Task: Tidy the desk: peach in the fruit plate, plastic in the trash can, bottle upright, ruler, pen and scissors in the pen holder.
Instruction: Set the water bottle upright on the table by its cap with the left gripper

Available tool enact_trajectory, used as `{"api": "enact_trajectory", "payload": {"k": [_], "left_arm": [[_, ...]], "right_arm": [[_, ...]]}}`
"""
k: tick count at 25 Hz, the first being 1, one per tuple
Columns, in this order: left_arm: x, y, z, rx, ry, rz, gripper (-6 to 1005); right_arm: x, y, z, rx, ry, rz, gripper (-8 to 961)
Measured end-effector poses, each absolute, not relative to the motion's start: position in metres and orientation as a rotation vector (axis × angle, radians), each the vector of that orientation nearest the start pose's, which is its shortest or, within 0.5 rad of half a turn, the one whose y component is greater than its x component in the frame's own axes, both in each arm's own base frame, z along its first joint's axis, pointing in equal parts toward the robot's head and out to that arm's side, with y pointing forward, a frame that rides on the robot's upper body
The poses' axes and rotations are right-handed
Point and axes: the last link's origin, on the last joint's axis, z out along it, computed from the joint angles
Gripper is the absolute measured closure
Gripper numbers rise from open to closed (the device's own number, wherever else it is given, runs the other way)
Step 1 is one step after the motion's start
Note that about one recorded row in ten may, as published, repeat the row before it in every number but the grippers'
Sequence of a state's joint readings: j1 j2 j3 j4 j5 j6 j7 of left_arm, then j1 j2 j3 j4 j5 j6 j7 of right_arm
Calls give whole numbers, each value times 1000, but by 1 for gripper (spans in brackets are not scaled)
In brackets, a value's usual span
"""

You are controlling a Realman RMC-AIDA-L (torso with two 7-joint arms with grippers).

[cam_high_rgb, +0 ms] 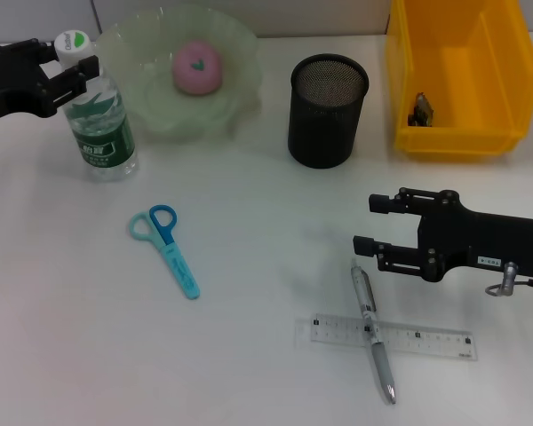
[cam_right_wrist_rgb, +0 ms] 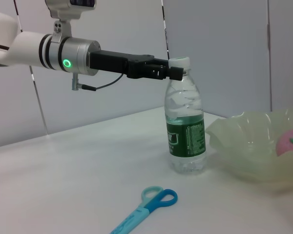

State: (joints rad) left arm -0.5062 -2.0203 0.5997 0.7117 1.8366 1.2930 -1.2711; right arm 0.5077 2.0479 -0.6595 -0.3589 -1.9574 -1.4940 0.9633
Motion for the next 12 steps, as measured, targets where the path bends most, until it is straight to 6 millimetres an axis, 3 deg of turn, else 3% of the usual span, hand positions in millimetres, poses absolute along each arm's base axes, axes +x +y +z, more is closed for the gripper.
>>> {"api": "enact_trajectory", "payload": {"k": [12], "left_arm": [[-292,375,69,-2294,-505,-610,559]], "right_arm": [[291,301,-35,-2704,429,724,288]]}}
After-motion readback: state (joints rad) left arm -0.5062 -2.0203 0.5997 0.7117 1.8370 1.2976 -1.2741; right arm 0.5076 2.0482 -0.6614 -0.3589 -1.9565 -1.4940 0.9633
